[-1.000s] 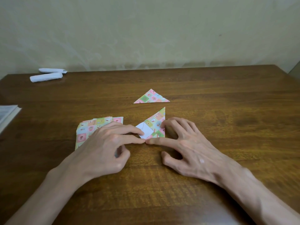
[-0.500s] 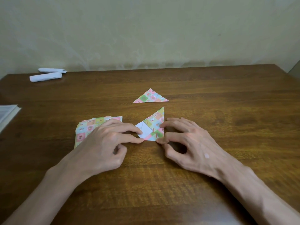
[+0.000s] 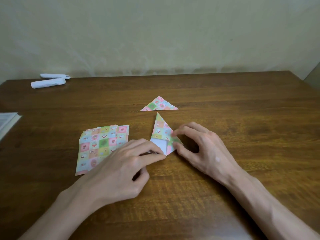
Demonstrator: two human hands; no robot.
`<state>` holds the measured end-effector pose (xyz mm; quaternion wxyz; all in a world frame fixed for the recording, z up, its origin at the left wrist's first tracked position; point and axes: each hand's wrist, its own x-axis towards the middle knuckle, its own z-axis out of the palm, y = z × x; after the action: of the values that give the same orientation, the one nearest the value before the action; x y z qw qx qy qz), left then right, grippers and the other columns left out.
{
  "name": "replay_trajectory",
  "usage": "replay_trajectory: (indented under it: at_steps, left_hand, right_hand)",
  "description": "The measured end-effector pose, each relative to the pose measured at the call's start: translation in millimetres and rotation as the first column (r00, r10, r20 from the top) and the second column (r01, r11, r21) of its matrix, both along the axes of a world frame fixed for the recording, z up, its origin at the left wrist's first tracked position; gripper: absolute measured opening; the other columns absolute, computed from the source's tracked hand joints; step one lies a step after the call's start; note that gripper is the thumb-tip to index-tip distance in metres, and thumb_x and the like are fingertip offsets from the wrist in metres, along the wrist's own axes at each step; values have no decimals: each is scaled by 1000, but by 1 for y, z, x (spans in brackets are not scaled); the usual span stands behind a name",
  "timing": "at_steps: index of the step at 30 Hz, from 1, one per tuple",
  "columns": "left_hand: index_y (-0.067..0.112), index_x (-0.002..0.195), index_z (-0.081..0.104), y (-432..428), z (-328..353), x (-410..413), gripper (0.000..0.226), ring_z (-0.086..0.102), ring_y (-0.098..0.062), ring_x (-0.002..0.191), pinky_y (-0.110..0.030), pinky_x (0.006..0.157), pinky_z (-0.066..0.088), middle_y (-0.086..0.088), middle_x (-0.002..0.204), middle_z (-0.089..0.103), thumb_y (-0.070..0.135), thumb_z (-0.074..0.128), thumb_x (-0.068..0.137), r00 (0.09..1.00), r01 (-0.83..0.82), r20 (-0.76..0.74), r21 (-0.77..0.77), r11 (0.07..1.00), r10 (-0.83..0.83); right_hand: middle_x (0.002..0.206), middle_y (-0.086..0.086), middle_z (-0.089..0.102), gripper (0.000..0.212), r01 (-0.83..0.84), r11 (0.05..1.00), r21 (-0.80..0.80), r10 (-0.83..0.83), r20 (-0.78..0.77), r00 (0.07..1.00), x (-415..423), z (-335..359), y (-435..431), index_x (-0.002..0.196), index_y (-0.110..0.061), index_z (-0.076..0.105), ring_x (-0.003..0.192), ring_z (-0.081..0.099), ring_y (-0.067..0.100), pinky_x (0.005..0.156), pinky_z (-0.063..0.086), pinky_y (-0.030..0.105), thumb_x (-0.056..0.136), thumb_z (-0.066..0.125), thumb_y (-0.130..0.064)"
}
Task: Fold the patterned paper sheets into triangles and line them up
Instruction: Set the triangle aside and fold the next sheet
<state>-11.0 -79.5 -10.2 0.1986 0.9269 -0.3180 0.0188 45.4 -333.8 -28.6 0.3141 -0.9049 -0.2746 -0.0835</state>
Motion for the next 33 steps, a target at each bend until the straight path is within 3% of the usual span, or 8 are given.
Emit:
replay_trajectory:
  at_steps: [4, 7, 12, 18, 22, 24, 29, 33]
  left_hand:
    - [37, 145, 54, -7, -2, -3, 50, 39, 1, 139, -33, 105, 46, 27, 141, 42, 19, 51, 99, 1000, 23, -1, 7, 1000, -23]
    - [34, 147, 53, -10, -2, -4, 48, 38, 0, 140, -31, 104, 46, 25, 144, 39, 19, 50, 101, 1000, 29, -1, 6, 1000, -29]
    - [37, 145, 53, -9, -3, -3, 48, 42, 2, 132, -28, 96, 50, 27, 138, 40, 20, 50, 100, 1000, 18, 17, 16, 1000, -18]
    - [37, 143, 57, -10, -8, 1, 47, 49, 2, 122, -27, 91, 52, 24, 135, 44, 22, 60, 98, 999, -32, 3, -77, 997, 32]
    - [38, 145, 55, -8, -10, 11, 50, 47, 2, 126, -23, 103, 45, 27, 138, 45, 40, 60, 95, 992, -124, 17, -84, 989, 125]
    - [36, 142, 59, -6, -10, 14, 49, 51, 0, 125, -28, 104, 46, 24, 135, 51, 45, 60, 94, 988, -144, 46, -63, 988, 147]
    - [31, 130, 71, -6, -12, 18, 42, 61, -4, 115, -33, 96, 53, 17, 123, 68, 51, 52, 98, 974, -174, 133, -68, 982, 182]
    - [33, 116, 78, -10, -10, 18, 32, 65, -2, 109, -35, 93, 56, 20, 114, 73, 49, 56, 100, 958, -238, 126, -150, 960, 257]
  right_hand:
    - [127, -16, 59, 18, -72, 997, -19, 73, 36, 997, 0, -1, 2, 110, -38, 74, 121, 56, 7, 97, 48, 39, 95, 65, -45]
    - [136, -13, 55, 25, -109, 987, -122, 120, 86, 989, -2, -2, 4, 116, -40, 76, 128, 50, 7, 100, 43, 34, 98, 61, -47]
    - [133, -5, 58, 35, 78, 994, -72, -63, 193, 979, 1, -5, -1, 124, -24, 73, 125, 54, 16, 91, 49, 41, 98, 59, -42]
    - [131, -3, 60, 21, 118, 987, -108, -90, 235, 968, 10, -10, -6, 107, -17, 78, 130, 49, 23, 92, 48, 43, 99, 64, -30]
    - [119, -11, 67, 27, 72, 990, -123, -49, 179, 983, 12, -9, -6, 113, -21, 77, 124, 54, 15, 95, 43, 34, 100, 56, -33]
    - [120, -15, 67, 30, 64, 992, -108, -50, 121, 991, 11, -5, -7, 118, -25, 74, 126, 53, 10, 102, 40, 33, 101, 52, -38]
    - [121, -21, 58, 34, -24, 992, -128, 25, 6, 1000, 4, 7, -10, 122, -38, 57, 131, 49, 5, 116, 32, 41, 89, 57, -44]
    - [131, -20, 50, 32, -91, 985, -144, 82, -65, 995, 3, 9, -14, 117, -46, 56, 137, 41, 3, 122, 25, 49, 87, 62, -55]
